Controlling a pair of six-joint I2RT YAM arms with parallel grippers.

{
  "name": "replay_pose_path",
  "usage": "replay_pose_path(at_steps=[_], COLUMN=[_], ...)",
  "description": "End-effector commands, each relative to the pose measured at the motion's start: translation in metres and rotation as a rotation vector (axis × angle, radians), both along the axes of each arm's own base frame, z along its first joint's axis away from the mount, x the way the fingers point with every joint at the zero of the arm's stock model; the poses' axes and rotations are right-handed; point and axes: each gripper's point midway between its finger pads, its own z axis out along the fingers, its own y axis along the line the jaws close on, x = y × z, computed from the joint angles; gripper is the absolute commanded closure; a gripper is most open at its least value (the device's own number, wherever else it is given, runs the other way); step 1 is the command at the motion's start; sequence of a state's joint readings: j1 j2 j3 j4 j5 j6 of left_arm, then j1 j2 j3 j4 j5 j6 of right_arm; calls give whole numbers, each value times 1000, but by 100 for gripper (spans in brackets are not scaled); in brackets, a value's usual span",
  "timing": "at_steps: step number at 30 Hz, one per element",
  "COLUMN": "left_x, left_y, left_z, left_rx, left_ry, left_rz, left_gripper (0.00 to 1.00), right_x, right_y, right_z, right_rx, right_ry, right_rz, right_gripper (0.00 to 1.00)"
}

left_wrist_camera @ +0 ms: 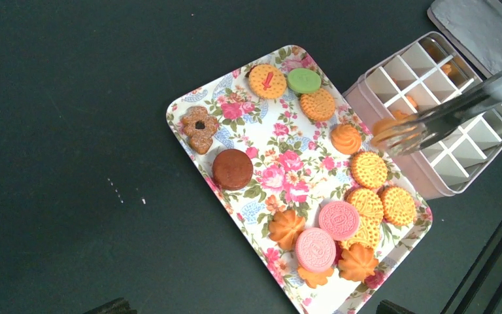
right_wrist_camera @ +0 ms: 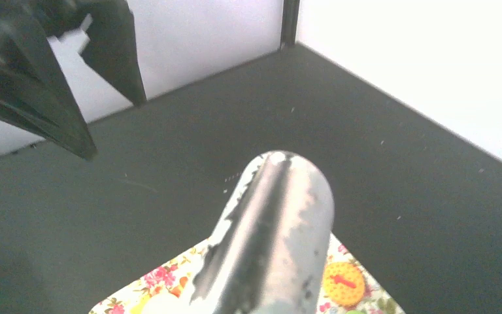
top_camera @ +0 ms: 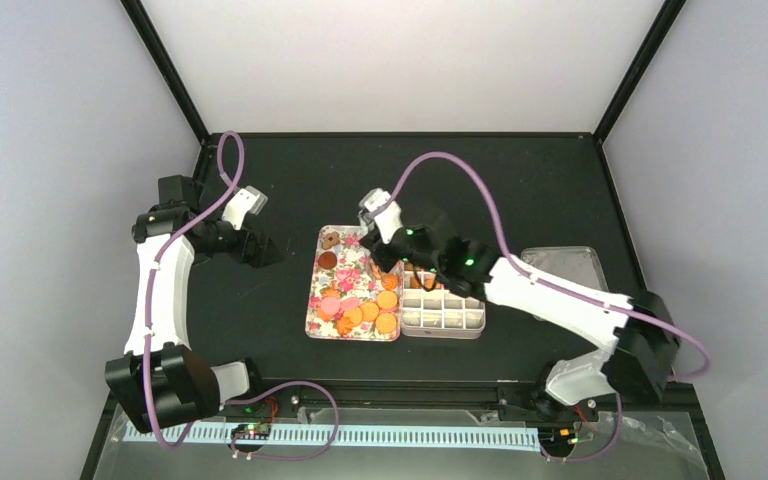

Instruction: Pack the cookies

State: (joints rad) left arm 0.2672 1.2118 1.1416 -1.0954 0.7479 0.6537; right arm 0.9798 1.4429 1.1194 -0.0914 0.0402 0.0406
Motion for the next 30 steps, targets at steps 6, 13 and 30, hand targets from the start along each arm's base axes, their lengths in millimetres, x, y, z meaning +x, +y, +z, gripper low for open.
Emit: replay_pose_path(at_steps=[6,13,30], left_x=[0,0,-1], left_y=[-2,-4,-2], left_z=[14,15,15], left_rx=[-6,-19,-5], left_ry=[-45,-47,-46], left_rz=[-18,-21,-18], left_gripper=[1,1,1], right_x=[-19,-40,-32], right_y=[-68,-80,-67], right_z=[30,3,-8], right_rx=[8,-31,-50], right_ry=[-14,53,44], right_rz=[49,94,121], right_gripper=[99,98,90])
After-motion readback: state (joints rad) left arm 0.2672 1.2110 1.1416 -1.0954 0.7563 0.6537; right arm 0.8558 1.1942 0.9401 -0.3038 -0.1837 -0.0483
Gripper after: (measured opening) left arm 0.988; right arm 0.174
